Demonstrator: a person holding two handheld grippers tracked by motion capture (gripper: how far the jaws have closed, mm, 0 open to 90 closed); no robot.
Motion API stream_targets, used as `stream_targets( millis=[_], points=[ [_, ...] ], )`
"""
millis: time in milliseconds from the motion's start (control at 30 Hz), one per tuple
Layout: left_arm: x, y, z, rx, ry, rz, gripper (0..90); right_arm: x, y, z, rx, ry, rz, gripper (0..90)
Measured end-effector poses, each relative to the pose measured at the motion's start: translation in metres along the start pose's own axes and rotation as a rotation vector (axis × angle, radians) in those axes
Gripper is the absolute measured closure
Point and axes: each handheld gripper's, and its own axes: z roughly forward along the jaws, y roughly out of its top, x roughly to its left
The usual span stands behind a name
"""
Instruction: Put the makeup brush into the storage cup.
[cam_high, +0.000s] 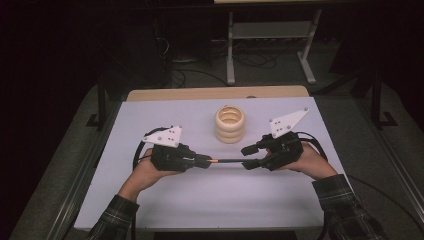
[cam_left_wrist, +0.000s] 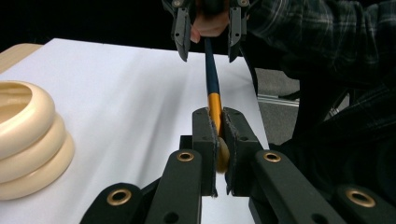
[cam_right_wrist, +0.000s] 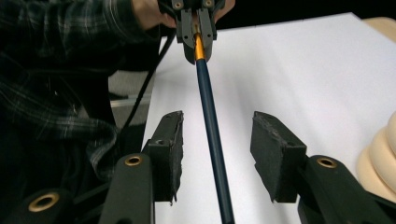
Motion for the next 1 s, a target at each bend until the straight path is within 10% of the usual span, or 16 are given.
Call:
stream_targets(
  millis=[400, 1000],
  points=[
    [0.000, 0.001, 0.002, 0.015, 0.000, 0.007, 84.9, 0.002, 0.035, 0.011, 0.247, 0.016, -0.033, 55.0],
    [-0.001, 0.002, 0.004, 0.035, -0.009, 0.007, 84.9, 0.003, 0.054, 0.035, 0.400, 0.056, -0.086, 66.7]
  ],
)
